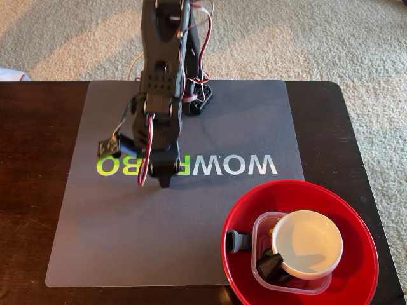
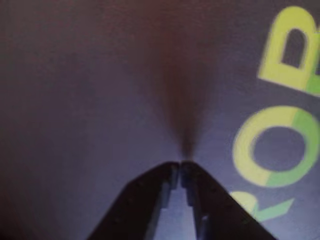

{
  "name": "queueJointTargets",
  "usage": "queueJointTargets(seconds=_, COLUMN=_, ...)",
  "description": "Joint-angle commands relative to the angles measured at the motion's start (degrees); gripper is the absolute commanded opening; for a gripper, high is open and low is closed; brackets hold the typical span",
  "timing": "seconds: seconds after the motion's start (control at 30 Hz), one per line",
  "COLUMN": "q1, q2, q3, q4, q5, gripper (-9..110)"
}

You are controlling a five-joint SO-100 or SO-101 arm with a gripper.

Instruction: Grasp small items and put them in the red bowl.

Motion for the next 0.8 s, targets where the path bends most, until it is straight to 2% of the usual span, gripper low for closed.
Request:
queueJointTargets(seconds=0.0, q1=-1.6, q2=24.9, q3=14.1, q4=-4.9, q5=4.5, gripper=0)
queueJointTargets(seconds=0.17, q1=-1.8, q2=21.9, q3=12.0, q4=-3.1, q5=4.4, gripper=0)
queueJointTargets(seconds=0.27, q1=-2.1, q2=35.1, q3=18.5, q4=-2.1, q5=4.3, gripper=0)
queueJointTargets(seconds=0.4, q1=-2.0, q2=55.5, q3=25.4, q4=5.5, q5=4.0, gripper=0)
queueJointTargets(seconds=0.77, q1=-0.1, q2=73.5, q3=30.9, q4=14.7, q5=5.6, gripper=0)
